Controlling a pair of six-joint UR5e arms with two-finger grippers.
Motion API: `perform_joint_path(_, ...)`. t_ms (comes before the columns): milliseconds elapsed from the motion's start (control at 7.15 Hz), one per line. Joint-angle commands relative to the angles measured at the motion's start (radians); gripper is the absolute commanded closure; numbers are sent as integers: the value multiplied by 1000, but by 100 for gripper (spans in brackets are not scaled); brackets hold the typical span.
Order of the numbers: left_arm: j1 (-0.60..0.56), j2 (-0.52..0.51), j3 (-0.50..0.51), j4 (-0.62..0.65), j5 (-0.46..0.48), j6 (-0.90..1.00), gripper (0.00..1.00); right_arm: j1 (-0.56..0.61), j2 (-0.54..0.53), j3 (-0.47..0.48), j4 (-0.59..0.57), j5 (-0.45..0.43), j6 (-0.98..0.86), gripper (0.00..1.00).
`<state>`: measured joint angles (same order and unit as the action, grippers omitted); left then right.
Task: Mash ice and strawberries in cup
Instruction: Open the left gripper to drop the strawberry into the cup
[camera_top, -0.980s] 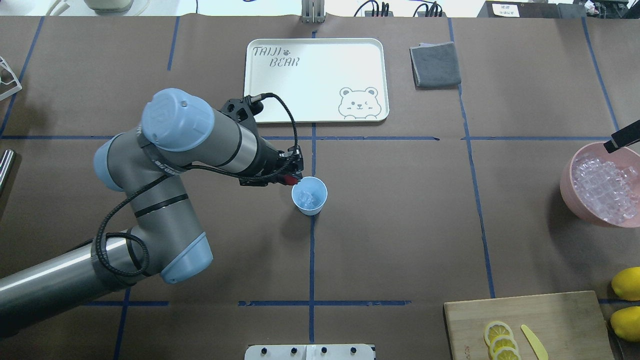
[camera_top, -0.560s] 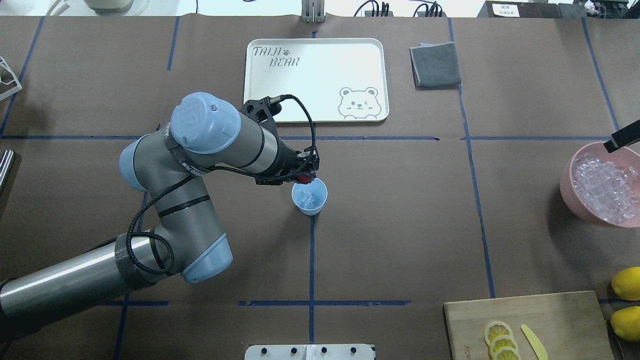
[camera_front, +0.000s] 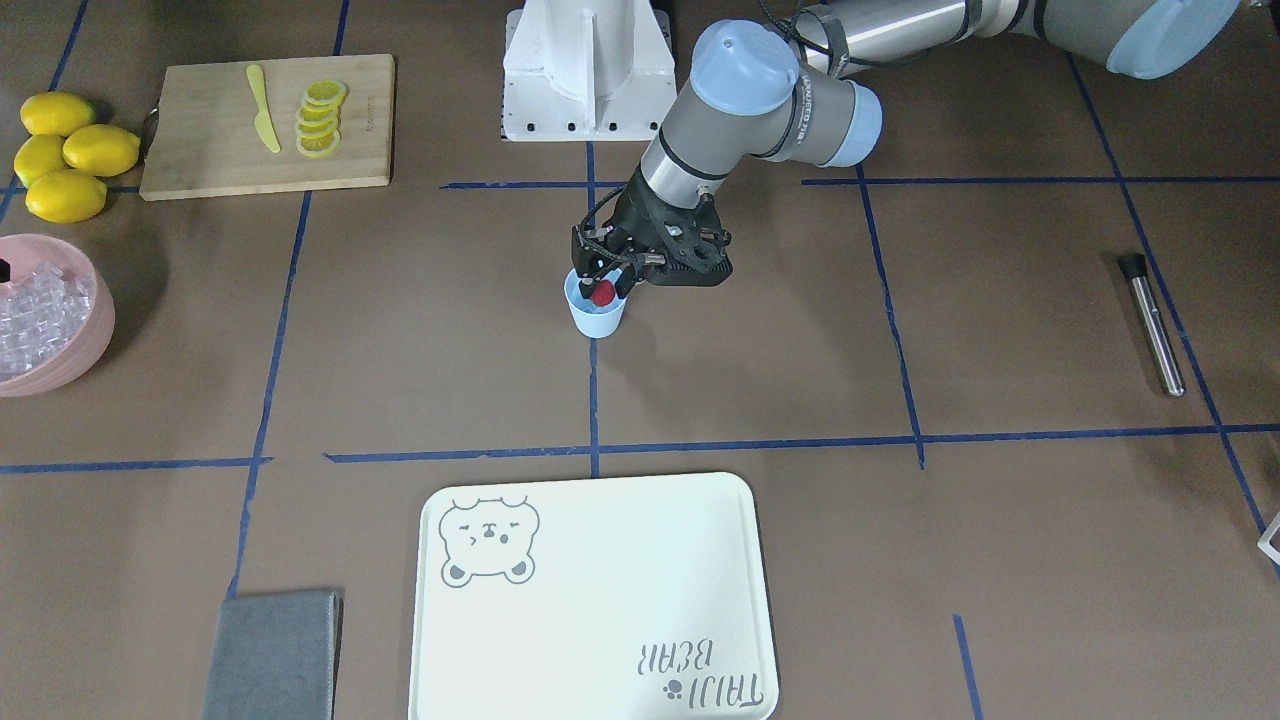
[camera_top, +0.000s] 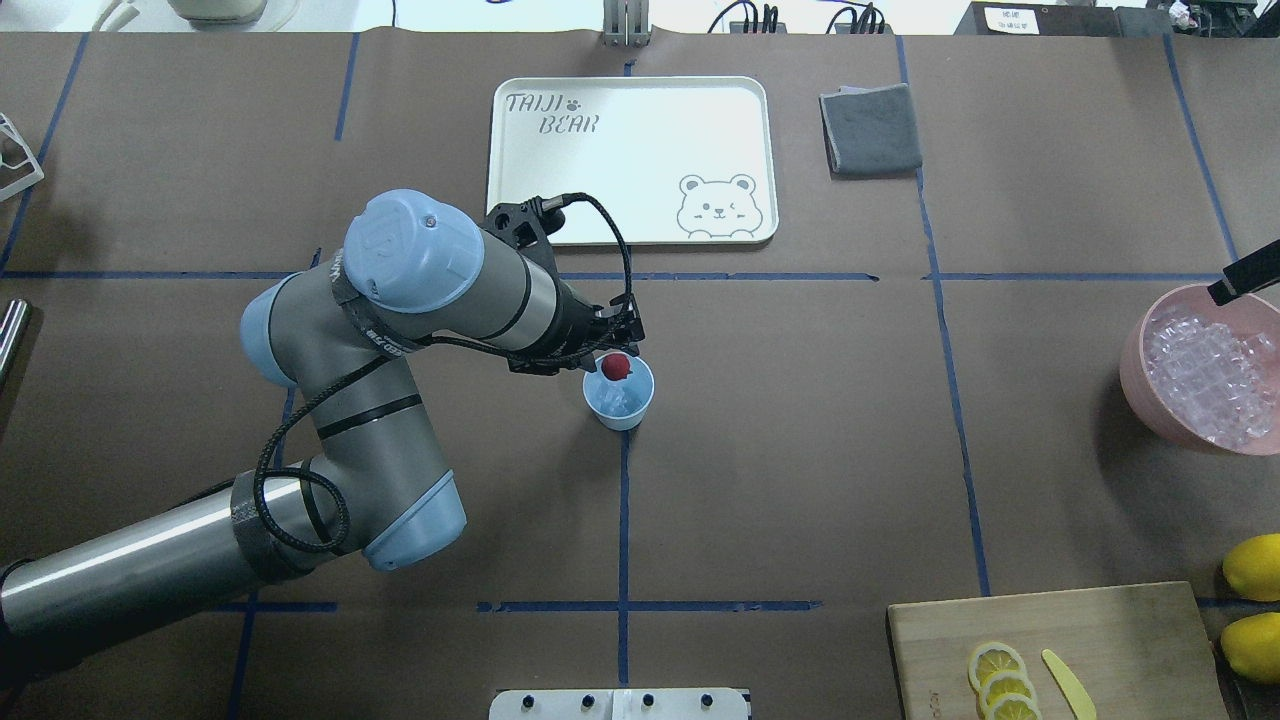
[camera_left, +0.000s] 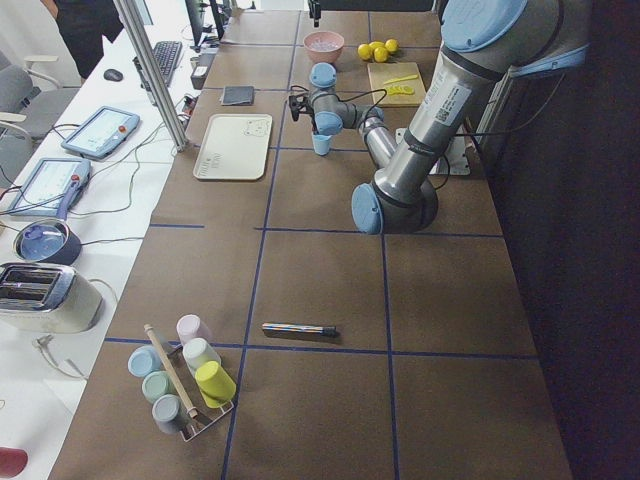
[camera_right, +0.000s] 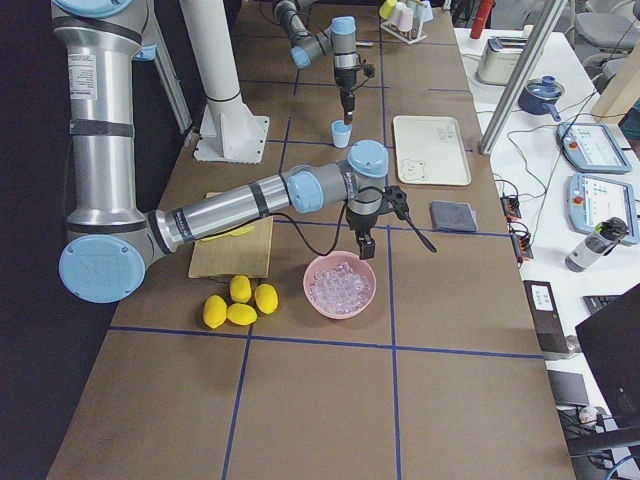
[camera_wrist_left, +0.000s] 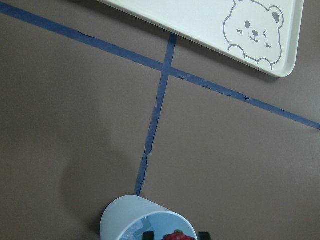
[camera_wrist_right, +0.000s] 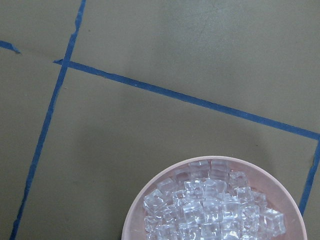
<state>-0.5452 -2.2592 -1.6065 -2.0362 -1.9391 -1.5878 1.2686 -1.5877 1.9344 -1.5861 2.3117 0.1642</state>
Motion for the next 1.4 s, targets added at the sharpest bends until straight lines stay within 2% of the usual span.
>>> perform_joint_path(0, 1, 1, -3, 1, 0, 0, 17, 0, 0, 0, 0, 0, 0, 0)
perform_joint_path(140, -1, 30, -30, 1, -1, 2, 16, 0, 0, 0, 0, 0, 0, 0)
perform_joint_path(420, -43, 165, -143, 7, -14, 68, 17, 5, -1, 0, -2, 2, 0, 0)
perform_joint_path(700, -105, 357, -211, 7, -18, 365, 17, 14, -11, -3, -3, 2, 0, 0)
perform_joint_path(980, -291, 554, -228, 2, -172, 660, 17, 29, -12, -8, -20, 2, -3, 0)
perform_joint_path(1120, -380, 635, -221, 5, -205, 818, 17, 31, -11, -5, -29, 2, -3, 0)
perform_joint_path(1260, -447, 682, -199, 10, -207, 885, 17, 31, -11, -5, -31, 2, -3, 0)
